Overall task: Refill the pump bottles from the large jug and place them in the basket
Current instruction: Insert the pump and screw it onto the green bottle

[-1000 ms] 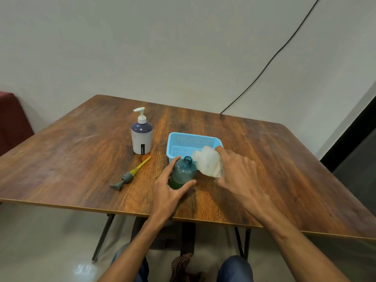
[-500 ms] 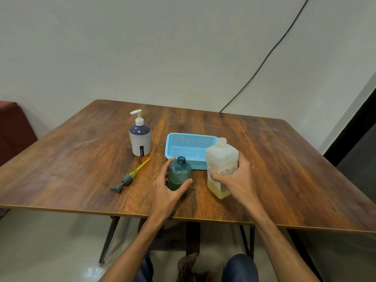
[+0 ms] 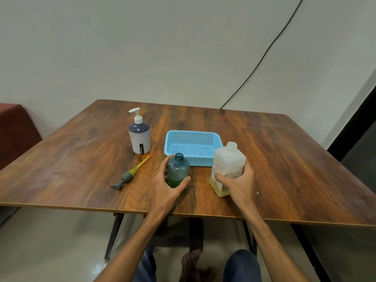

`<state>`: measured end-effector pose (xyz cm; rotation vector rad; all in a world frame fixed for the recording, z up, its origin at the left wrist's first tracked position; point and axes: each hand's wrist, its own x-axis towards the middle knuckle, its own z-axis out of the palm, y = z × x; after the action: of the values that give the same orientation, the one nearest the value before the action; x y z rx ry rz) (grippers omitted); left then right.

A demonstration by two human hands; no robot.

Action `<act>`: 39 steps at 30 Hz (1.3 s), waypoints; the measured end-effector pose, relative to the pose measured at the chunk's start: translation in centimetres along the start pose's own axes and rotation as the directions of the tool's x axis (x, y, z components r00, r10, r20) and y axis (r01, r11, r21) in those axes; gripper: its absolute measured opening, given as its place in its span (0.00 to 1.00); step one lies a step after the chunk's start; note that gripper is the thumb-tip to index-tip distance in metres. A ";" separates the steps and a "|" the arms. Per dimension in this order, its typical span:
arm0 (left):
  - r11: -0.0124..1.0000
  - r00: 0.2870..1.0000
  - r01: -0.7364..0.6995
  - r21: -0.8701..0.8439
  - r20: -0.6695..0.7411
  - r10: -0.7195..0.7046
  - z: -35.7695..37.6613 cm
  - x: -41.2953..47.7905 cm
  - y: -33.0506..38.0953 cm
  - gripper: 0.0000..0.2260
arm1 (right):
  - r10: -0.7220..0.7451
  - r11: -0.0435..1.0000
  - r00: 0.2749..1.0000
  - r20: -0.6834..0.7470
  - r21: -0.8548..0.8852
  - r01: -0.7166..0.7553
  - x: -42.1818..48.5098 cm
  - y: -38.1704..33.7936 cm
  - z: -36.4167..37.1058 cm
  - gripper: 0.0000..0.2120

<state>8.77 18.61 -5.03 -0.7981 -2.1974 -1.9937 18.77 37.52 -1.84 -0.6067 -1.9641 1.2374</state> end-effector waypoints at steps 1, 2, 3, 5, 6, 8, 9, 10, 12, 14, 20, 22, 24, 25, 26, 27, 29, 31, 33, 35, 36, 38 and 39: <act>1.000 1.000 0.001 0.003 0.003 -0.001 0.0 0.0 0.0 0.35 | 0.000 1.000 1.000 0.003 0.006 0.000 -0.1 0.0 0.0 0.36; 1.000 1.000 0.001 0.011 0.006 -0.001 0.0 -0.1 0.0 0.36 | 0.002 1.000 1.000 0.005 0.013 -0.002 -0.2 0.1 0.0 0.37; 1.000 1.000 0.002 0.021 0.007 -0.002 -0.1 -0.1 0.0 0.37 | 0.001 1.000 1.000 0.008 0.023 -0.001 -0.3 0.2 -0.1 0.37; 1.000 1.000 0.003 0.025 0.014 -0.003 -0.1 -0.1 0.0 0.38 | 0.000 0.999 1.000 0.015 0.041 -0.001 -0.5 0.4 -0.2 0.38; 1.000 1.000 0.007 0.028 0.019 -0.008 -0.1 -0.1 0.0 0.39 | 0.000 0.999 1.000 0.023 0.050 -0.001 -0.7 0.4 -0.3 0.39; 0.999 0.999 0.018 0.034 0.034 -0.019 -0.2 -0.1 0.3 0.41 | -0.002 0.997 0.999 0.046 0.082 -0.002 -0.9 0.3 -0.5 0.41; 0.999 0.999 0.023 0.031 0.047 -0.024 -0.3 -0.1 0.4 0.42 | -0.003 0.996 0.999 0.054 0.092 -0.002 -1.0 0.3 -0.6 0.43; 0.999 0.998 0.027 0.024 0.060 -0.029 -0.4 -0.1 0.4 0.44 | -0.002 0.995 0.998 0.056 0.096 -0.003 -1.3 0.2 -0.7 0.44; 0.999 0.996 0.041 0.015 0.078 -0.042 -0.6 -0.2 0.6 0.48 | 0.010 0.996 1.000 0.030 0.089 -0.013 -2.0 0.0 -1.0 0.48; 0.999 0.995 0.049 0.014 0.088 -0.050 -1.0 -0.4 0.6 0.50 | 0.025 0.999 0.999 -0.040 0.027 -0.024 -2.9 -0.3 -1.1 0.52; 0.999 0.999 0.035 0.010 0.015 -0.035 -2.6 -2.3 0.4 0.45 | -0.299 0.954 0.887 -0.352 -0.137 0.267 -7.1 -3.7 0.0 0.34; 0.999 0.999 0.019 0.028 -0.030 -0.018 -3.1 -3.2 0.7 0.42 | -0.377 0.926 0.850 -0.368 -0.136 0.352 -8.4 -4.3 1.2 0.26; 1.000 0.999 0.006 0.029 -0.049 -0.004 -3.5 -3.9 1.0 0.39 | -0.404 0.914 0.866 -0.294 -0.085 0.397 -9.3 -4.6 2.8 0.21; 0.999 0.998 -0.005 0.040 -0.059 0.007 -3.7 -4.1 1.1 0.37 | -0.407 0.913 0.884 -0.232 -0.059 0.405 -9.6 -4.6 3.8 0.20; 0.998 0.997 -0.017 0.062 -0.075 0.022 -3.9 -4.3 1.2 0.36 | -0.399 0.916 0.902 -0.167 -0.029 0.400 -9.8 -4.6 4.7 0.19; 0.995 0.995 -0.027 0.093 -0.093 0.035 -4.2 -4.4 1.2 0.34 | -0.380 0.924 0.917 -0.117 -0.002 0.383 -9.9 -4.6 5.7 0.20; 0.985 0.990 -0.039 0.168 -0.127 0.061 -4.7 -4.4 1.2 0.31 | -0.324 0.945 0.942 -0.083 0.017 0.327 -9.8 -4.3 7.5 0.23; 0.964 0.983 -0.045 0.260 -0.159 0.089 -5.6 -4.2 0.8 0.29 | -0.260 0.965 0.962 -0.080 0.013 0.262 -9.3 -3.8 9.0 0.28; 0.933 0.974 -0.052 0.357 -0.188 0.126 -6.7 -3.8 0.2 0.27 | -0.204 0.979 0.977 -0.058 -0.006 0.204 -8.5 -3.1 10.1 0.35; 0.900 0.966 -0.034 0.434 -0.216 0.141 -7.9 -3.1 -0.7 0.26 | -0.148 0.988 0.989 -0.006 -0.040 0.147 -7.6 -2.4 10.8 0.40; 0.883 0.963 -0.013 0.469 -0.231 0.137 -8.6 -2.7 -1.1 0.27 | -0.119 0.992 0.993 0.028 -0.050 0.120 -7.2 -2.2 11.2 0.42; 0.842 0.963 0.053 0.537 -0.249 0.098 -9.8 -1.8 -2.0 0.30 | -0.070 0.996 0.993 0.098 -0.043 0.075 -6.8 -1.9 11.6 0.45; 0.822 0.967 0.086 0.563 -0.246 0.067 -10.2 -1.4 -2.3 0.31 | -0.062 0.997 0.991 0.123 -0.035 0.066 -6.7 -1.8 11.8 0.45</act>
<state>6.09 8.44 -6.09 -0.4152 -2.4239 -1.2125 13.75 25.42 -5.67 -0.4936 -2.0961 1.2248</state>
